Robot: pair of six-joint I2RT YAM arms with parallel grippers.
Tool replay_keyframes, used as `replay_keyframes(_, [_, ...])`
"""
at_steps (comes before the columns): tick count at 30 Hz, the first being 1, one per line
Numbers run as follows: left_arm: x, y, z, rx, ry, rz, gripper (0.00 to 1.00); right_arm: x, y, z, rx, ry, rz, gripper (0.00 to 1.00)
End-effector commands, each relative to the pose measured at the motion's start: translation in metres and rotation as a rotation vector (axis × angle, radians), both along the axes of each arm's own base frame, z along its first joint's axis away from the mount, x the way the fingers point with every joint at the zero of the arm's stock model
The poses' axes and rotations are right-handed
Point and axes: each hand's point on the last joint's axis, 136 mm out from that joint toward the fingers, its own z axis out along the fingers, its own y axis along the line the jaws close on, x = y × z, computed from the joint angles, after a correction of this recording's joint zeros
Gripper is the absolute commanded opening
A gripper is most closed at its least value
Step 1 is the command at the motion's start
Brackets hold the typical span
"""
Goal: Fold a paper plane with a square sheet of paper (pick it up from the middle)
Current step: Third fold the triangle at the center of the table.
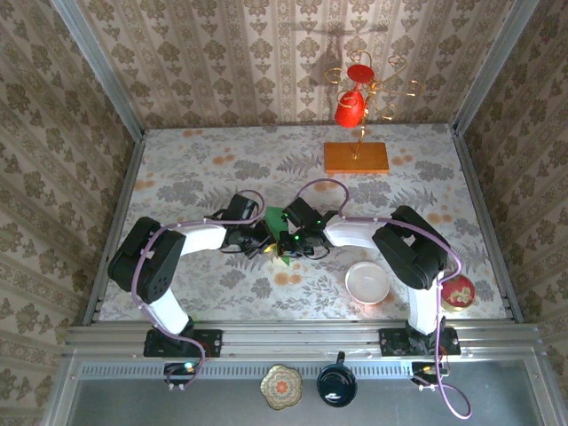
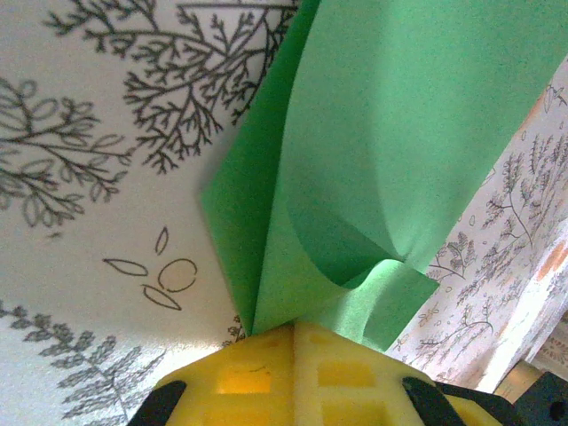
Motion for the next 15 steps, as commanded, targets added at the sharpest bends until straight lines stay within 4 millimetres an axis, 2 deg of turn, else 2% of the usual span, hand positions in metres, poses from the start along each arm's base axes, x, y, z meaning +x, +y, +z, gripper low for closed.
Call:
replay_keyframes(1, [-0.031,0.041,-0.049,0.183,0.152,0.046,0.04,-0.017,-0.013,-0.015,-0.067,0.076,0.04,0.06])
replay_keyframes(10, [-0.033,0.048,-0.056,0.196,0.168,0.053,0.04,-0.05,-0.031,-0.012,-0.095,0.131,0.15,0.05])
replay_keyframes(15, [-0.031,0.046,-0.055,0.189,0.165,0.049,0.04,-0.061,-0.04,-0.01,-0.102,0.146,0.155,0.05])
